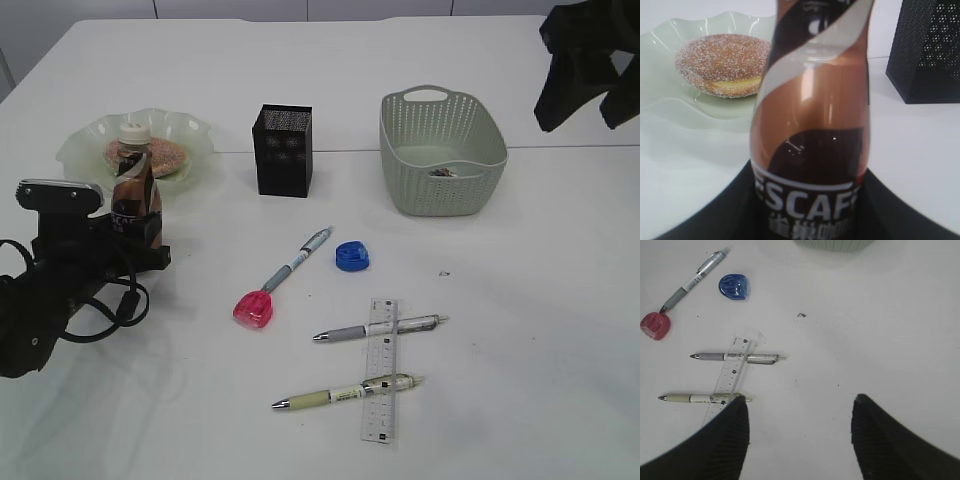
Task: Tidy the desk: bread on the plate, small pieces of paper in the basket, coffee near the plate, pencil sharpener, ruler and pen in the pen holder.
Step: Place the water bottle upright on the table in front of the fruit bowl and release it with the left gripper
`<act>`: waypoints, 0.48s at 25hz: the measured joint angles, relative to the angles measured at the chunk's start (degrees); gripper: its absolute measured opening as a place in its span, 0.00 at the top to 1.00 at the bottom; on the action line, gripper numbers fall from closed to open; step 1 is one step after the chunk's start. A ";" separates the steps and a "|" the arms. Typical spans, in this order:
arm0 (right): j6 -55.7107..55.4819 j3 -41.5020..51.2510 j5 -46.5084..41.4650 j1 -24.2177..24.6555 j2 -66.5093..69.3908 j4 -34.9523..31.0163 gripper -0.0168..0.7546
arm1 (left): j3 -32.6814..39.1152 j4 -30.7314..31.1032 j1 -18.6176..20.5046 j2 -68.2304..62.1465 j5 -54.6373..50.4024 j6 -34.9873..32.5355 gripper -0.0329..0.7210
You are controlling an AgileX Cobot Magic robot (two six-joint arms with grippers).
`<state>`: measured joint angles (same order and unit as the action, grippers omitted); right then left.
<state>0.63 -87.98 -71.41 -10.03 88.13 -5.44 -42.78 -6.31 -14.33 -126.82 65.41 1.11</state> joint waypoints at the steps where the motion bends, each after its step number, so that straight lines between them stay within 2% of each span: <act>1: 0.00 0.00 0.00 0.00 0.00 0.00 0.36 | -0.10 0.00 0.00 0.00 0.00 0.00 0.52; 6: 0.00 0.00 0.00 0.00 0.00 0.00 0.36 | -0.10 0.00 0.00 0.00 0.00 0.00 0.50; 12: 0.00 0.00 0.00 0.00 0.00 0.00 0.36 | 0.77 -0.22 0.00 0.00 0.70 0.00 0.39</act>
<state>0.63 -87.98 -71.41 -10.03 88.13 -5.44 -42.01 -6.53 -14.33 -126.82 66.10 1.11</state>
